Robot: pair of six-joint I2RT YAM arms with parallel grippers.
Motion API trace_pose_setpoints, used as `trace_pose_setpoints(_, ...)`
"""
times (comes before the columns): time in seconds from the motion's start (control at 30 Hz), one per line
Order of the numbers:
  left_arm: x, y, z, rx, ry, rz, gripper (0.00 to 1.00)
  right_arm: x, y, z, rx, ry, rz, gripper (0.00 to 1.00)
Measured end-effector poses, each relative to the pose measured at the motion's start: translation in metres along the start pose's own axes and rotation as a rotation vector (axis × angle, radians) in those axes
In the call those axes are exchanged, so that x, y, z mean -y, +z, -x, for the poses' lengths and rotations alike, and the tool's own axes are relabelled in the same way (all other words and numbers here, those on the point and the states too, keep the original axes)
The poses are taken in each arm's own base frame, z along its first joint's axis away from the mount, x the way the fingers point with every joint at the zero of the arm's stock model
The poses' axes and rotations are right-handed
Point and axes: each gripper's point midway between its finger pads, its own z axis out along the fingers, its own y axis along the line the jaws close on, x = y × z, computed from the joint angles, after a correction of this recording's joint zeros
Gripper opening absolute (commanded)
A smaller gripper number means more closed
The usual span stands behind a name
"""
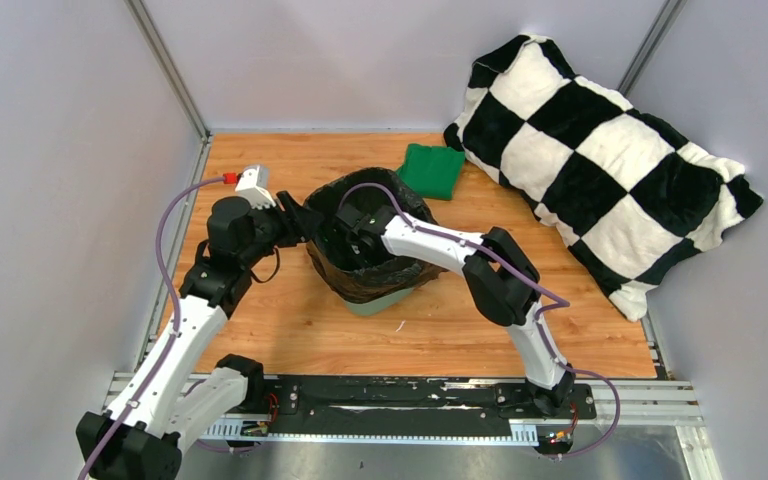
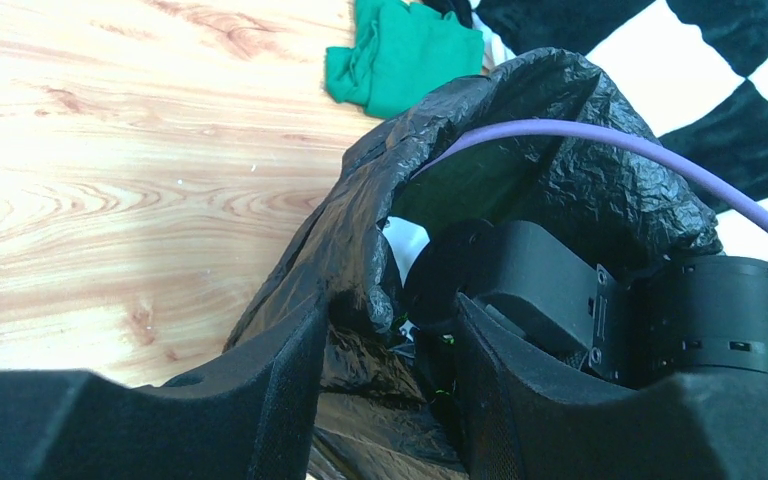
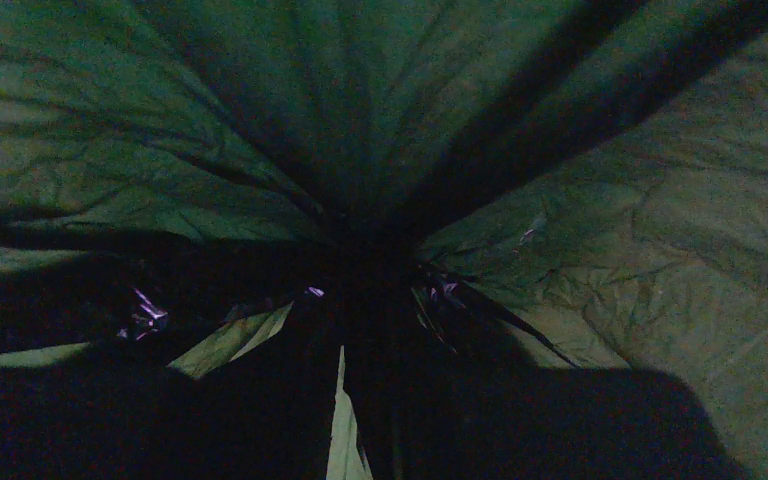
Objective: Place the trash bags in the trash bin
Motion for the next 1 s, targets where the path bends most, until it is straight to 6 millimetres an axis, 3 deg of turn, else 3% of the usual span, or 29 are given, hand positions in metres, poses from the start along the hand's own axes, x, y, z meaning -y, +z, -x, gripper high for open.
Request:
trace_pose_setpoints(0.57,-0.001,0.001,0.001,0.000,0.000,0.009,0.48,-0.002,-0.002,0.000,0.013,-0.013,-0.022,0.27)
trace_pose_setpoints(0.8,-0.001,0.001,0.001,-0.002,-0.001,0.010,0.48,0.002,-0.008,0.003,0.026,0.000,-0.018,0.27)
trace_pose_setpoints(1.0,-0.002,0.001,0.001,-0.005,-0.001,0.013,0.48,0.012,-0.004,-0.007,0.002,0.014,-0.027,0.27)
